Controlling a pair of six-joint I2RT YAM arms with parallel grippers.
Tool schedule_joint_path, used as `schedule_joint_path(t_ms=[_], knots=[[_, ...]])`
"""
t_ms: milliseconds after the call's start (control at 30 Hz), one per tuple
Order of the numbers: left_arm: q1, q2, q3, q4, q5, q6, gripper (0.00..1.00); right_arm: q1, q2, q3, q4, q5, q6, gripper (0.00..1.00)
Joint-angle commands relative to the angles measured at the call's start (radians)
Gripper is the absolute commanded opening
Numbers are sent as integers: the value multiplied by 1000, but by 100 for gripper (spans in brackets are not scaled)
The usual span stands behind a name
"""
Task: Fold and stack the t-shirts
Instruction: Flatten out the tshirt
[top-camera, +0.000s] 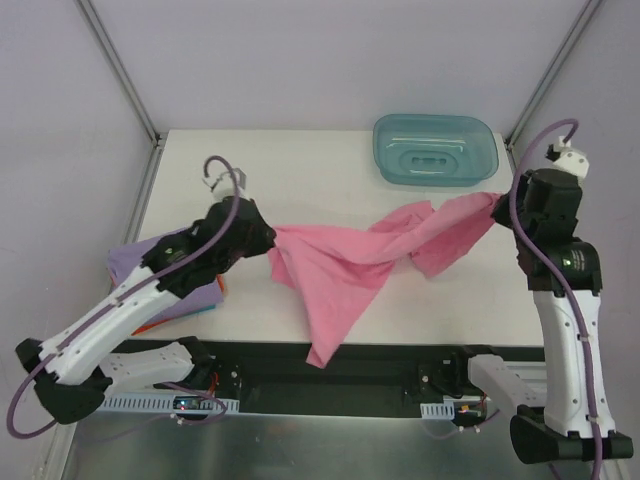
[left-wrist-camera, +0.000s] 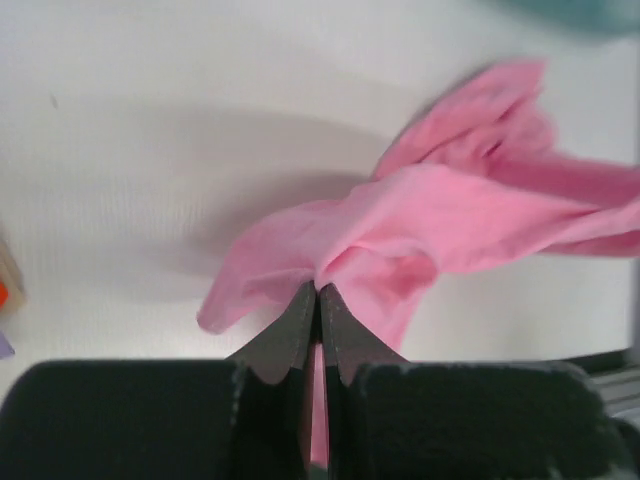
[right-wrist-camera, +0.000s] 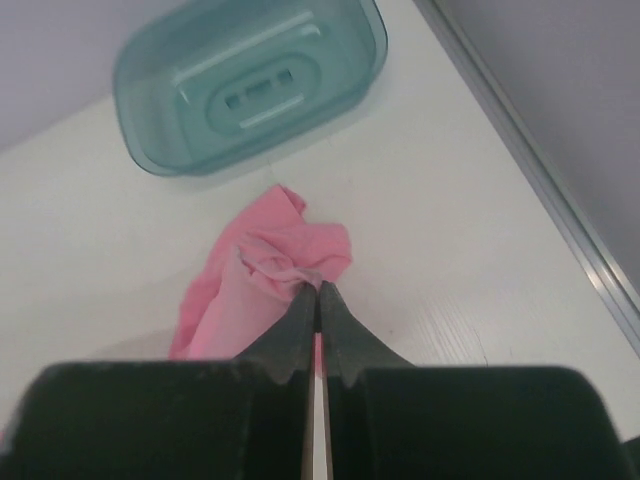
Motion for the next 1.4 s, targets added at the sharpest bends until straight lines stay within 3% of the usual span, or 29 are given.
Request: schedule_joint_path(t_ms=[0,267,600,733,833,967,1000,1100,1200,1233,1267,1300,1333,1367], knots=[[0,-131,225,-112,-288,154,0,-10,-74,220,29,-8,-35,1],[0,-279,490,-94,-328,306,0,-10,-108,582,29,-68,-78,1],[0,-303,764,-32,-131,435,0,-8,-91,926,41,-142,-143,1],[0,-270,836,-25,-98,461,0,-8,-90,922,118,-126,-159,1],[-1,-216,864,-20,-161,486,0,-7,-50,935,153,-51,-185,1],[0,-86,866,0,-357,533,0,-7,77,946,170,7,-237,1],[0,-57,849,12,-468,552,0,-7,102,940,168,19,-248,1],[26,80,782,101,-613,624,0,-7,202,857,179,73,-288,1],[233,221,687,77,-426,523,6,-10,304,686,227,73,-332,1],[276,280,653,58,-297,486,15,-11,365,609,237,70,-344,1],[313,307,581,58,-261,433,26,-17,399,568,239,63,-355,2],[321,333,547,60,-223,423,49,-20,432,534,244,29,-358,6],[324,385,519,60,-180,397,96,-24,500,505,248,17,-358,9],[325,413,484,58,-145,397,99,-33,541,468,251,3,-351,12]])
